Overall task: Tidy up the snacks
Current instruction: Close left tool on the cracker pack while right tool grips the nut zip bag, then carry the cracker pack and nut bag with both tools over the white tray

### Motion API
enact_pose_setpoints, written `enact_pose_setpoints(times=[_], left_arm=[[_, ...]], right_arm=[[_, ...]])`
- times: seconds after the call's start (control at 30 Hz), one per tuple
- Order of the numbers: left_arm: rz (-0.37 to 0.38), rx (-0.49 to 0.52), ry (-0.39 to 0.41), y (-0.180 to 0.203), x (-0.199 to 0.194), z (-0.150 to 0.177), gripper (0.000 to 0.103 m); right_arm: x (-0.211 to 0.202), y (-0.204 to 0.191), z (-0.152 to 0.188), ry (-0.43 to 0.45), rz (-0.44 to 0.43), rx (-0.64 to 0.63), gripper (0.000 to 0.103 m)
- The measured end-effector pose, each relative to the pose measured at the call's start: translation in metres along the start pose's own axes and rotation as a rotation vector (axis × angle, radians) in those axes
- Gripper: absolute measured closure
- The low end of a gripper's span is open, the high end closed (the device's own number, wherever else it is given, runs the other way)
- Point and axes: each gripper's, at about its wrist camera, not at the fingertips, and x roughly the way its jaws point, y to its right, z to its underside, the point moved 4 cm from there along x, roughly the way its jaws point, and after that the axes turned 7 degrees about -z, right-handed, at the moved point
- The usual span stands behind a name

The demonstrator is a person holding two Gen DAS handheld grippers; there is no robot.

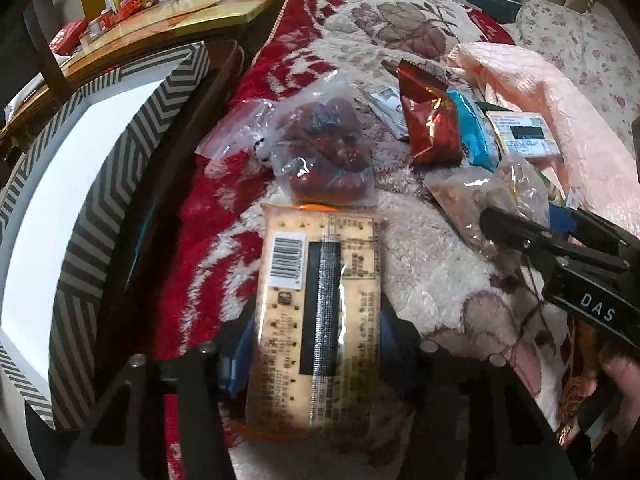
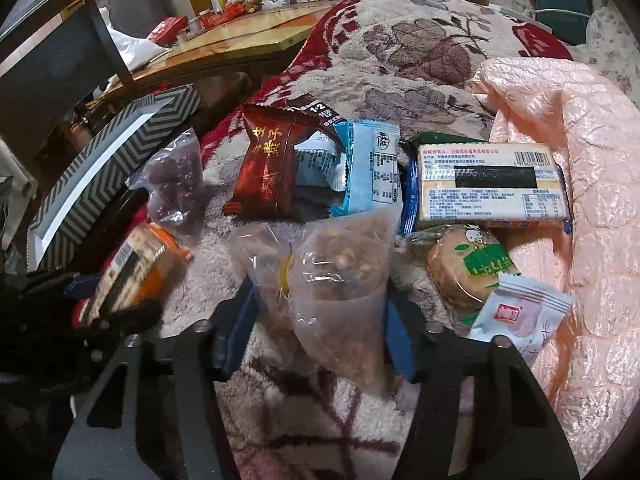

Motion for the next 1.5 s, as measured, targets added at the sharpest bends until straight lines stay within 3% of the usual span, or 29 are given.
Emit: enact_pose_setpoints(times=[0.2, 0.7, 1.2, 1.5], left_arm=[[-0.001, 0.009, 0.005, -0.002, -0.008, 0.002, 0.047], [-0.039, -0.002, 0.035, -0.008, -0.018, -0.001, 0.047], [-0.068, -0.028, 0.107, -0.029, -0.044, -0.023, 0.047], [-0.121, -0.086, 0.134, -0.074, -0.056, -0.051, 0.047]], right_arm=[[-0.016, -0.009, 0.005, 0.023, -0.036, -0.024, 0.062], [-0.029, -0.024, 0.015, 0.009, -0.084, -0.041, 0.067], [-0.040, -0.041, -0.014, 0.034, -0.126, -0.046, 0.067], [-0.029, -0.080, -0.051, 0.035, -0.176, -0.124, 0.067]])
